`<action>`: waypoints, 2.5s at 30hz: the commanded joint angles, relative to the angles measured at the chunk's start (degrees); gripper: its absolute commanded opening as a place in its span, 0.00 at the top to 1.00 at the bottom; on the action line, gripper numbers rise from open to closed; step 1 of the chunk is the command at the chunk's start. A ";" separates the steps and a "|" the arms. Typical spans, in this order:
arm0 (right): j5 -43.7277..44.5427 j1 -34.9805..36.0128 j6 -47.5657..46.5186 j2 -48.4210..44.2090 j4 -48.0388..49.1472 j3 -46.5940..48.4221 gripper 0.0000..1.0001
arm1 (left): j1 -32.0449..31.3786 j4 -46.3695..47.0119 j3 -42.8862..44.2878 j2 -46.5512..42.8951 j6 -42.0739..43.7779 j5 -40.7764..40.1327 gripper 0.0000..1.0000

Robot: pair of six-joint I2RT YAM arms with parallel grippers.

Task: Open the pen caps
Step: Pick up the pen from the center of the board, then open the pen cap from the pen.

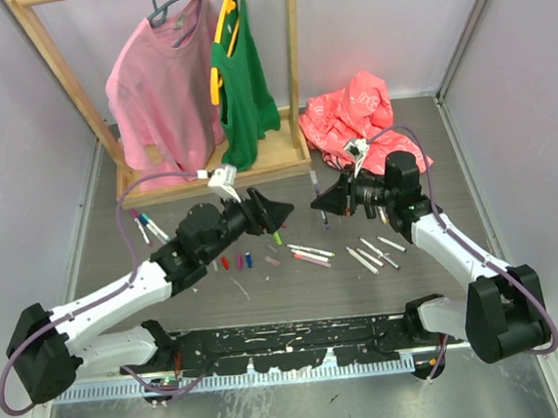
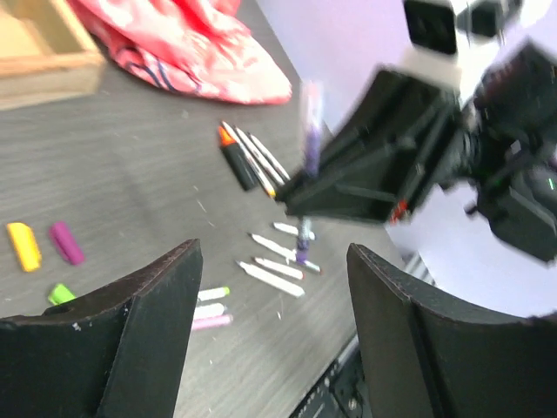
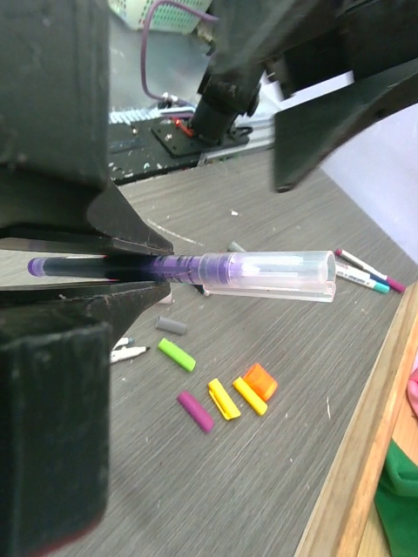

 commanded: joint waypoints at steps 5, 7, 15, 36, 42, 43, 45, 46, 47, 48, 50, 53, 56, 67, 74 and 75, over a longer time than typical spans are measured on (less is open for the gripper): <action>4.12 0.51 -10.77 -2.45 -10.04 3.97 0.99 | 1.54 -25.35 19.52 4.24 -4.43 -7.28 0.32; 4.53 0.85 -11.40 -2.13 -10.90 4.36 0.99 | 0.33 -24.90 21.52 6.40 -4.68 -9.09 0.32; 4.78 1.45 -12.21 -2.15 -11.70 4.65 0.99 | -2.54 -24.50 29.20 17.18 -5.41 -12.11 0.31; 5.31 2.29 -13.86 -2.21 -12.72 4.61 0.99 | -2.66 -21.81 36.38 26.88 -7.32 -13.77 0.52; 6.09 2.50 -14.74 -2.40 -13.44 4.82 0.99 | -2.70 -21.76 36.83 27.95 -7.93 -11.93 0.71; 6.19 2.44 -14.87 -2.46 -13.56 4.84 0.99 | -2.68 -21.73 36.72 27.96 -8.01 -11.70 0.73; 6.22 2.59 -15.02 -2.47 -13.60 4.83 0.99 | -2.64 -21.59 36.42 28.01 -8.17 -11.28 0.80; 6.20 2.57 -15.09 -2.42 -13.67 4.83 0.99 | -2.64 -21.52 36.26 27.93 -8.26 -10.99 0.84; 6.08 2.54 -15.17 -2.39 -13.66 4.83 0.98 | -2.65 -21.44 36.13 27.92 -8.22 -10.85 0.89; 5.78 2.56 -15.26 -2.31 -13.60 4.76 0.98 | -2.64 -21.32 36.01 27.84 -8.16 -10.75 0.94; 4.83 2.57 -15.34 -2.31 -13.68 4.80 0.95 | -2.63 -20.88 35.63 27.64 -8.03 -10.55 1.00; 2.93 2.55 -14.56 -2.13 -13.33 4.83 0.90 | -1.92 -17.93 33.73 26.66 -8.28 -8.78 1.00; 0.37 2.55 -12.90 -1.47 -12.80 4.97 0.81 | -0.26 -12.89 30.25 24.88 -9.25 -5.76 1.00; -3.71 2.60 -9.71 0.29 -11.40 5.17 0.71 | 2.87 -4.07 24.08 21.37 -9.10 0.79 1.00; -4.64 2.56 -8.54 1.22 -11.17 5.31 0.67 | 2.90 -1.70 23.99 21.79 -8.56 2.29 1.00; -4.74 2.60 -8.46 1.36 -11.20 5.41 0.69 | 2.85 -1.51 23.91 21.77 -8.55 2.53 1.00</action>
